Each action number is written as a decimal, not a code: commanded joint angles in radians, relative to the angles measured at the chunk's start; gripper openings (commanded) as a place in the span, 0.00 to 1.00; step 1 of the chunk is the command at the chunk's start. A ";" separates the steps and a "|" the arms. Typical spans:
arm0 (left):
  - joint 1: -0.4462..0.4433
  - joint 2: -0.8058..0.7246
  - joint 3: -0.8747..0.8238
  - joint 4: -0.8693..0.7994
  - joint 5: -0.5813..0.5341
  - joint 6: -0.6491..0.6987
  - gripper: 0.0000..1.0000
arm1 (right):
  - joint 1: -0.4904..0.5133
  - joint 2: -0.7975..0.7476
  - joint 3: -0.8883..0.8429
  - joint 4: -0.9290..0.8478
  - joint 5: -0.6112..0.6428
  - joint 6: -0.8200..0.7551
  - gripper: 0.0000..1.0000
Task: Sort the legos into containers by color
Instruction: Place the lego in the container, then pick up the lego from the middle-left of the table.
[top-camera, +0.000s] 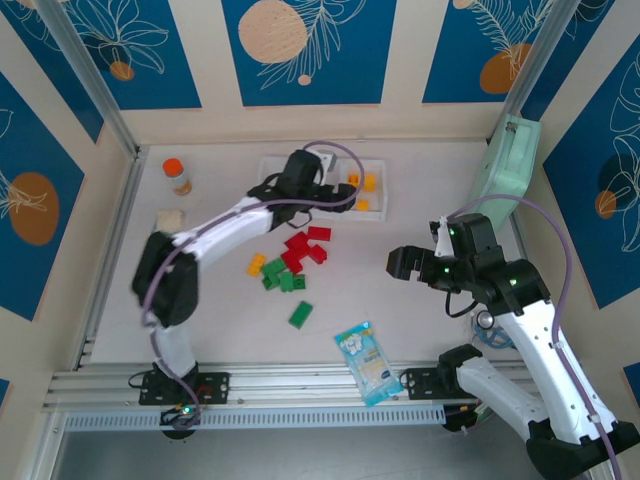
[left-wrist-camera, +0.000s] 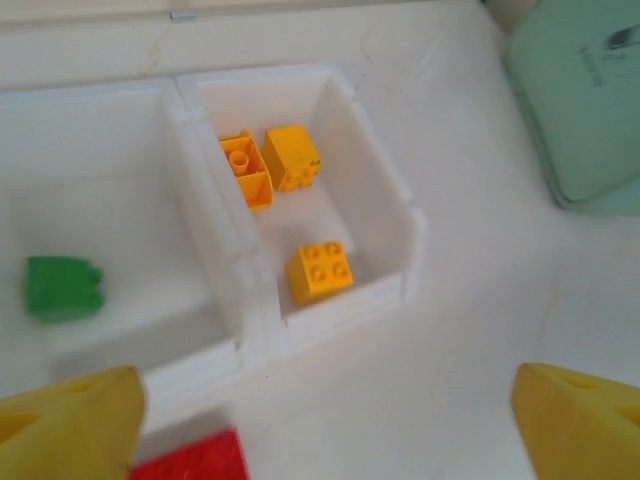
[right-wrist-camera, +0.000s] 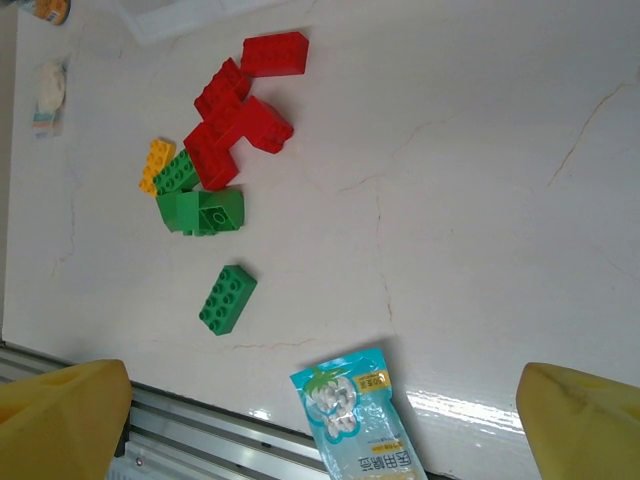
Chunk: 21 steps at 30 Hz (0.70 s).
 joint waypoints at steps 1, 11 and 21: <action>-0.052 -0.152 -0.165 -0.165 -0.096 0.050 0.99 | -0.007 -0.005 -0.007 0.025 0.012 0.008 0.99; -0.340 -0.325 -0.512 -0.328 -0.187 -0.057 0.98 | -0.033 0.072 0.010 0.038 0.042 -0.010 0.99; -0.370 -0.299 -0.582 -0.367 -0.170 -0.096 0.85 | -0.070 0.065 -0.043 0.053 -0.021 -0.008 0.99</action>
